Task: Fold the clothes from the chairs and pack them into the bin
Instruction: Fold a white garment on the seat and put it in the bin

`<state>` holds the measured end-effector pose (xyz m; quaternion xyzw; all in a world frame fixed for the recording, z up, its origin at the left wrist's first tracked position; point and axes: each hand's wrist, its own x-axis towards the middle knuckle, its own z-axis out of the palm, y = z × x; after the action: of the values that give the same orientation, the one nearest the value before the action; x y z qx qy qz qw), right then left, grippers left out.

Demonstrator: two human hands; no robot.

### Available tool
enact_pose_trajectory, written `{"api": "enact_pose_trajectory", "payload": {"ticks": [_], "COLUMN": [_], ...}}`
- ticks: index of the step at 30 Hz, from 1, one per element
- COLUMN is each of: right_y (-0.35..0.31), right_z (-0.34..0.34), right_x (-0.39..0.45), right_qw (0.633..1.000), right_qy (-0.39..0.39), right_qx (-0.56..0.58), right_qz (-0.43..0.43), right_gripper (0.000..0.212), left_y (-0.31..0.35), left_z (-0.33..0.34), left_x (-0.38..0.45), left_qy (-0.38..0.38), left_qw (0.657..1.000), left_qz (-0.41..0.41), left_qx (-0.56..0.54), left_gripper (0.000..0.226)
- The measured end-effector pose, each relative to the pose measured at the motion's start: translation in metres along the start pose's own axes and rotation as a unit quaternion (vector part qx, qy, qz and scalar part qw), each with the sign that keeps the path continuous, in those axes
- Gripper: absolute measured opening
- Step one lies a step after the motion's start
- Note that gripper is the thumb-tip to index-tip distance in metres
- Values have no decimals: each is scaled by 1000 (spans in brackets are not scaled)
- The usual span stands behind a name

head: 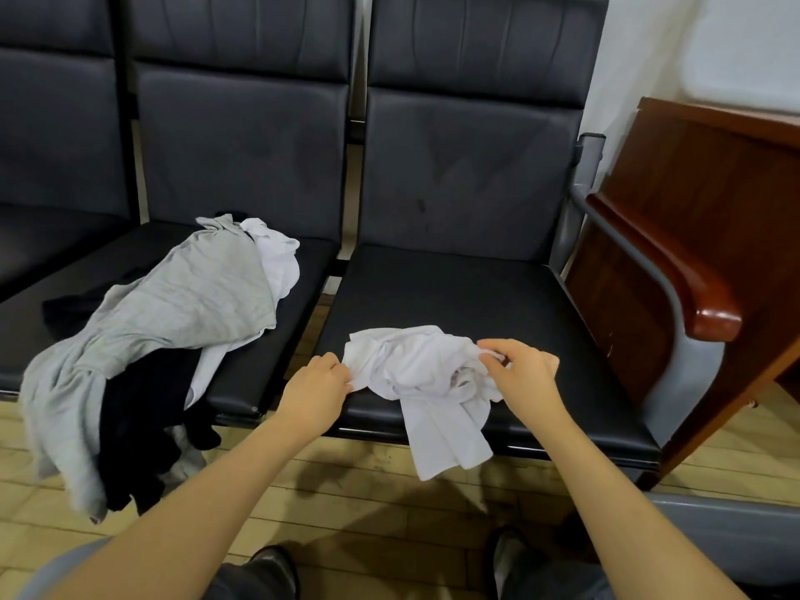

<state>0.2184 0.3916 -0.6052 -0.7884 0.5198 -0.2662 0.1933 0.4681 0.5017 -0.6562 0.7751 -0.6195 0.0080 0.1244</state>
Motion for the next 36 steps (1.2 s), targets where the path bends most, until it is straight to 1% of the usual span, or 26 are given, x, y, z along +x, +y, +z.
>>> {"api": "enact_pose_trajectory", "payload": {"ticks": [2,3,5,7,9,11,14,17,21,22,24,26,28,30,32,35,36], "right_y": [-1,-2,-4,-7,-15,-26,-41,-62,-90,-96,-107,-119,-130,-141,-149,-157,-158], "right_z": [-6,-10,-16,-23,-33,-46,-71,-103,-150,-162,-184,-205,-226,-247,-268,-296,-304], "right_x": [-4,-5,-6,-5,-4,-3,0,7,14,14,14,12,9,6,2,-4,-4], "right_qw": [1000,1000,1000,999,998,997,996,992,987,984,978,974,971,969,964,955,952], "right_qy": [2,0,-1,3,2,8,56,97,126,139,164,183,196,205,220,250,260], "right_qx": [-8,-2,16,36,54,70,70,62,64,70,86,85,64,50,57,58,49], "right_qz": [2,4,6,9,27,31,-24,-45,-75,-83,-95,-106,-116,-130,-140,-151,-155], "right_gripper": [18,17,18,21,24,22,17,13,8,8,8,10,20,22,19,14,13], "left_y": [3,4,7,8,11,17,30,44,59,64,72,78,86,92,98,102,104], "left_z": [-3,-7,-23,-45,-70,-95,-131,-164,-205,-216,-236,-257,-278,-298,-316,-334,-340], "left_x": [0,1,5,11,18,26,33,39,48,47,45,43,41,39,39,43,43], "left_qy": [-18,-15,12,57,91,112,148,175,204,219,284,318,345,365,363,369,368], "left_qw": [999,999,999,995,987,984,981,979,974,970,945,926,913,902,910,912,917], "left_qz": [3,-6,-33,-39,-21,5,44,87,101,108,159,184,188,198,174,155,141], "left_qx": [37,31,-18,-76,-127,-136,-113,-62,-27,-18,42,81,110,117,102,88,58], "left_gripper": [23,19,14,17,18,19,22,23,24,21,9,20,24,24,18,23,22]}}
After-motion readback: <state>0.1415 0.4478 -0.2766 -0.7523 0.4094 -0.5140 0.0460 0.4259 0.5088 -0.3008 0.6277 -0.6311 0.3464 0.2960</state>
